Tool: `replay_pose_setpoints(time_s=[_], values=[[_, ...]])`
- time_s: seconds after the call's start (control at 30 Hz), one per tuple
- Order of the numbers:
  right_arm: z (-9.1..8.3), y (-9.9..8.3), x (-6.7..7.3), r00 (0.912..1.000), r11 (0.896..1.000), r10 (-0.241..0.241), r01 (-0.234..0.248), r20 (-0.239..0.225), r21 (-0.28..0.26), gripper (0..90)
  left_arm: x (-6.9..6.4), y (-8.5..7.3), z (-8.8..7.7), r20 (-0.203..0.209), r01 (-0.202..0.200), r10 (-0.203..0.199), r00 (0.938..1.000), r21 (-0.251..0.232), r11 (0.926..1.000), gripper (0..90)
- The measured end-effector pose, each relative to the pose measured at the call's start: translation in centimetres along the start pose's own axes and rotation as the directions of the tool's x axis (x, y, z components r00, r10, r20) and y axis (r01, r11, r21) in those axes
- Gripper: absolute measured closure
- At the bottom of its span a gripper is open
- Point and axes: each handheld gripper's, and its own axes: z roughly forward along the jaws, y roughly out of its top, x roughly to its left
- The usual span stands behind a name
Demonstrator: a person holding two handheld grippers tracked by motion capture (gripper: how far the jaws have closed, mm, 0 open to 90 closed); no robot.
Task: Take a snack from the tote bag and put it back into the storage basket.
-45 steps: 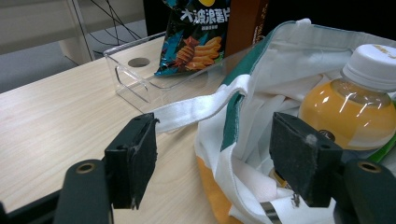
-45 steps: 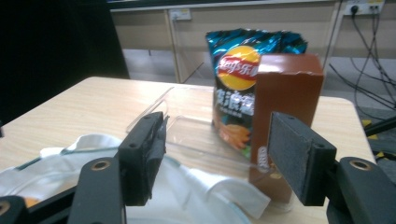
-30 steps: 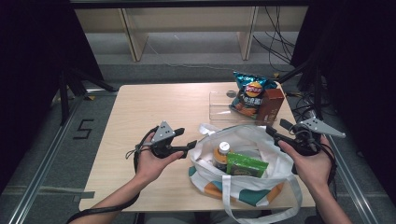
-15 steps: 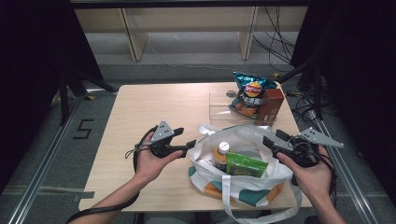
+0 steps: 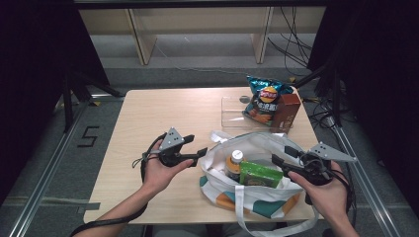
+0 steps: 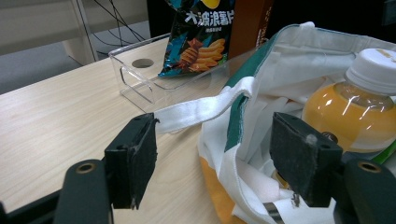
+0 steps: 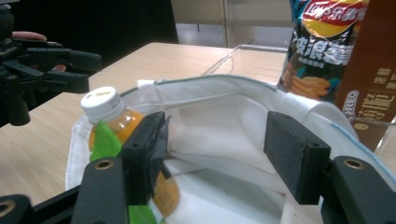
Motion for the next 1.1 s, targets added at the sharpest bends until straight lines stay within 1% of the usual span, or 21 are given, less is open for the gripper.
replay_pose_setpoints(time_s=[0.03,0.07,0.1,0.13,0.17,0.2,0.27,0.3,0.33,0.37,0.47,0.57,0.67,0.73,0.83,0.87,0.93,1.0,1.03,1.07,1.1], values=[[0.0,-0.1,0.3,0.9994,0.999,0.034,-0.034,-0.013,0.007,40.2,0.0,0.0,0.0,-0.001,0.001,-0.001,1.0,-0.001,1.0,31.6],[0.0,-0.2,0.2,0.9998,1.0,0.003,-0.003,-0.022,0.005,40.2,-0.1,0.0,0.0,-0.002,0.005,-0.005,1.0,0.001,1.0,31.6],[-0.1,-0.2,0.5,0.9996,1.0,0.024,-0.023,-0.017,0.019,40.3,-0.1,0.0,0.0,-0.003,0.006,-0.006,1.0,0.001,1.0,31.6],[0.0,-0.4,0.4,0.9995,1.0,0.001,-0.001,-0.031,0.005,40.3,-0.1,0.0,-0.1,-0.002,0.004,-0.004,1.0,0.0,1.0,31.6],[-0.1,-0.4,0.8,0.9985,0.999,0.04,-0.039,-0.038,0.023,40.4,-0.1,0.0,-0.1,-0.002,0.003,-0.003,1.0,0.0,1.0,31.6],[-0.1,-0.5,0.6,0.9993,1.0,0.0,0.0,-0.037,0.018,40.4,-0.1,0.0,-0.1,-0.003,0.004,-0.004,1.0,-0.001,1.0,31.6],[-0.2,-0.7,0.8,0.9986,0.999,0.0,0.001,-0.054,0.033,40.5,0.0,0.0,-0.1,-0.003,0.005,-0.005,1.0,0.001,1.0,31.6],[-0.1,-0.8,1.1,0.9971,0.999,0.03,-0.028,-0.07,0.038,40.6,0.0,0.0,-0.1,-0.003,0.004,-0.004,1.0,0.001,1.0,31.6],[-0.1,-0.9,1.2,0.997,0.999,0.028,-0.025,-0.072,0.046,40.6,0.0,0.0,-0.1,-0.002,0.003,-0.003,1.0,0.001,1.0,31.6],[-0.1,-0.9,1.1,0.9962,0.999,0.003,0.001,-0.088,0.044,40.6,0.0,0.0,0.0,-0.002,0.003,-0.003,1.0,0.001,1.0,31.6],[0.0,-1.2,1.6,0.9942,0.998,0.009,-0.002,-0.107,0.067,40.5,0.0,0.0,-0.1,-0.002,0.003,-0.003,1.0,0.0,1.0,31.6],[0.2,-1.4,1.7,0.9925,0.997,-0.007,0.016,-0.122,0.074,40.4,0.0,0.1,-0.1,-0.002,0.002,-0.002,1.0,0.0,1.0,31.6],[0.3,-1.6,1.8,0.9926,0.995,-0.014,0.026,-0.12,0.096,40.2,0.0,0.1,-0.1,-0.002,0.002,-0.002,1.0,-0.001,1.0,31.6],[0.4,-1.8,2.1,0.9908,0.994,0.018,-0.003,-0.134,0.106,40.2,0.0,0.1,-0.1,-0.001,0.002,-0.002,1.0,-0.002,1.0,31.6],[0.3,-2.0,2.2,0.9912,0.992,0.02,-0.003,-0.131,0.13,40.1,0.0,0.1,-0.1,0.004,0.003,-0.003,1.0,-0.008,1.0,31.6],[0.5,-2.0,2.0,0.9885,0.993,-0.003,0.021,-0.151,0.117,40.1,0.0,0.1,-0.1,0.003,0.004,-0.004,1.0,-0.008,1.0,31.6],[0.5,-2.1,1.9,0.9896,0.991,-0.04,0.057,-0.138,0.12,40.2,0.0,0.1,-0.1,-0.003,0.002,-0.002,1.0,-0.001,1.0,31.6],[0.5,-2.1,2.1,0.9882,0.99,-0.013,0.034,-0.153,0.136,40.6,0.0,0.1,-0.1,-0.002,0.003,-0.003,1.0,-0.002,1.0,31.6],[0.6,-2.2,2.1,0.9881,0.991,-0.025,0.045,-0.152,0.13,41.0,0.0,0.1,-0.1,-0.002,0.002,-0.002,1.0,-0.002,1.0,31.6],[0.4,-2.2,2.2,0.9893,0.988,-0.003,0.025,-0.146,0.153,41.8,0.0,0.1,-0.1,0.001,0.002,-0.002,1.0,-0.005,1.0,31.6],[0.4,-2.3,2.2,0.9895,0.987,-0.01,0.032,-0.144,0.156,42.2,0.0,0.1,-0.1,0.005,0.003,-0.003,1.0,-0.008,1.0,31.6]])
